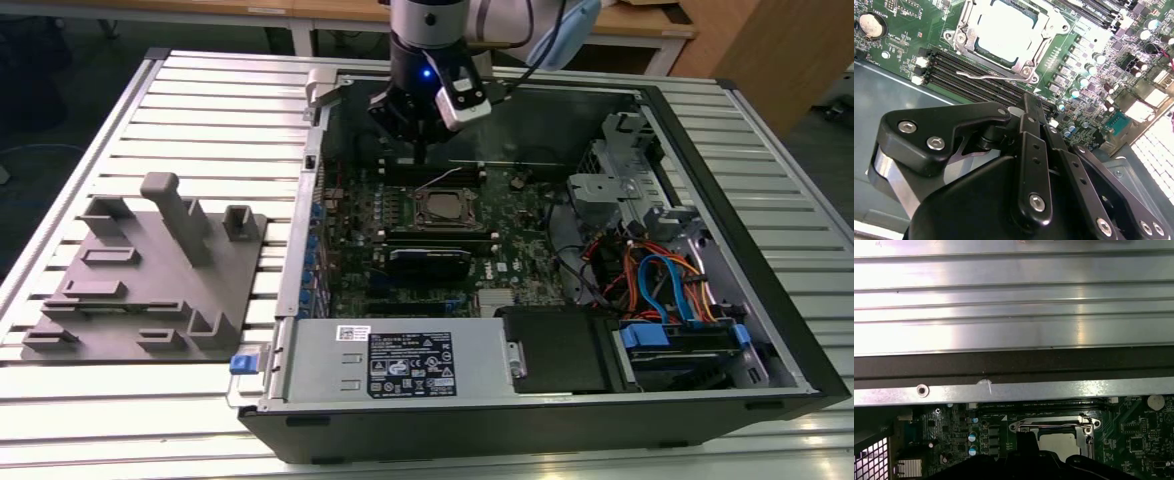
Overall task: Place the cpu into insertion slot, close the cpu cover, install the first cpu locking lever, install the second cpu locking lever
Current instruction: 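Install the first cpu locking lever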
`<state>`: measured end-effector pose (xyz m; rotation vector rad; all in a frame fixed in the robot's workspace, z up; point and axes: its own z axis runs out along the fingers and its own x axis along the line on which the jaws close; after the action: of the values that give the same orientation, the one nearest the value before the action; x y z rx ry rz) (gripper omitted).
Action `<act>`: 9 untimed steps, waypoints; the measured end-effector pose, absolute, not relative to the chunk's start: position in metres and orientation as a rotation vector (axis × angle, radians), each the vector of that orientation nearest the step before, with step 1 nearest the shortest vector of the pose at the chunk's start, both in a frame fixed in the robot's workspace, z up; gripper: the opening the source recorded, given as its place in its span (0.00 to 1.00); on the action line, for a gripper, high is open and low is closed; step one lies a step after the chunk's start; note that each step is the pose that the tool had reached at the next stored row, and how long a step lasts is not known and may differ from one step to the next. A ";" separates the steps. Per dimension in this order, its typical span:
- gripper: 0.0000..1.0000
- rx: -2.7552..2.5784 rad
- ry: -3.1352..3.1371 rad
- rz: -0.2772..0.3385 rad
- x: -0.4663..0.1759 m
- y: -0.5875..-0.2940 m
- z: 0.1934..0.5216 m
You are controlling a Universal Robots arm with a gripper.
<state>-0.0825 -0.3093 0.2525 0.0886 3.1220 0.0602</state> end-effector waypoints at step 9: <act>0.10 0.091 3.121 0.129 -0.079 -0.313 0.246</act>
<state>-0.0793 -0.3126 0.2464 0.0911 3.1210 0.1295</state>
